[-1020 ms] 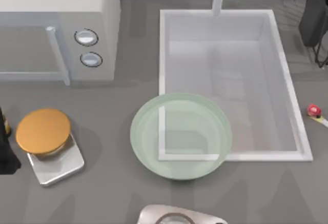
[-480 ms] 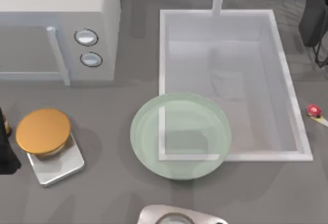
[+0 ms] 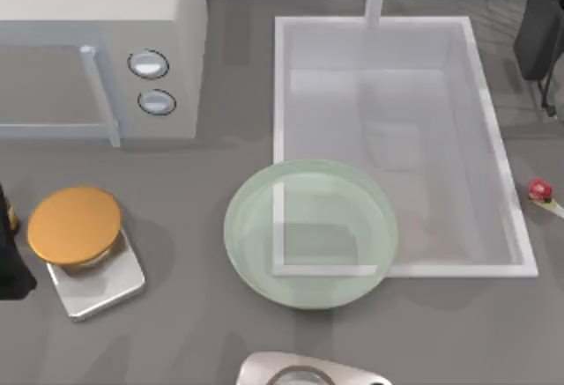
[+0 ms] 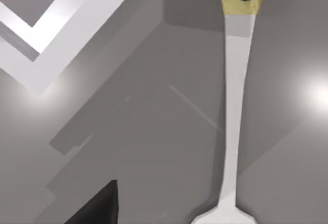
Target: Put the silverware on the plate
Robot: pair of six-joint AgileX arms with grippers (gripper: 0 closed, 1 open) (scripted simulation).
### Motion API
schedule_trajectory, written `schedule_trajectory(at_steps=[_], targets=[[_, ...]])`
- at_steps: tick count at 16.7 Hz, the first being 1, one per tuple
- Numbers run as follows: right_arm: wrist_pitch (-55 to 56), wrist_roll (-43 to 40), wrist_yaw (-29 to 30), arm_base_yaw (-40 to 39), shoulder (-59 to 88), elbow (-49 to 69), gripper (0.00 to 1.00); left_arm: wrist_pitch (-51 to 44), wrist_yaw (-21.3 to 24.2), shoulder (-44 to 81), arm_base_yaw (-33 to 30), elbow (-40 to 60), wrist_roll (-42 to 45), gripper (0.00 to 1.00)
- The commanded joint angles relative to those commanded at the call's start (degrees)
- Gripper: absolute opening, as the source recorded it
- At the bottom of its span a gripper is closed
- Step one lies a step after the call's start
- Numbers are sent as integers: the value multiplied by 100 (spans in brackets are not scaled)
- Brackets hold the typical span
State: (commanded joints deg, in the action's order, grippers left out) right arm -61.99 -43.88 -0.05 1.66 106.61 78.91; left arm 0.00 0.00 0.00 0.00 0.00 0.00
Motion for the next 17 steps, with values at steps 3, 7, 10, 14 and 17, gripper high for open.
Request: schedule_trajectory(at_steps=[3, 7, 10, 14, 17], targets=[[0, 0, 0, 0, 0, 0, 100, 0, 0, 0, 0, 0, 0, 100], [249, 19, 0, -21, 99, -169, 100, 0, 0, 0, 0, 0, 0, 100], [1023, 25, 2, -17, 418, -572, 100, 0, 0, 0, 0, 0, 0, 100], [1996, 28, 5, -16, 847, -1114, 100, 0, 0, 0, 0, 0, 0, 100], [2121, 29, 5, -15, 917, -1205, 100, 0, 0, 0, 0, 0, 0, 100]])
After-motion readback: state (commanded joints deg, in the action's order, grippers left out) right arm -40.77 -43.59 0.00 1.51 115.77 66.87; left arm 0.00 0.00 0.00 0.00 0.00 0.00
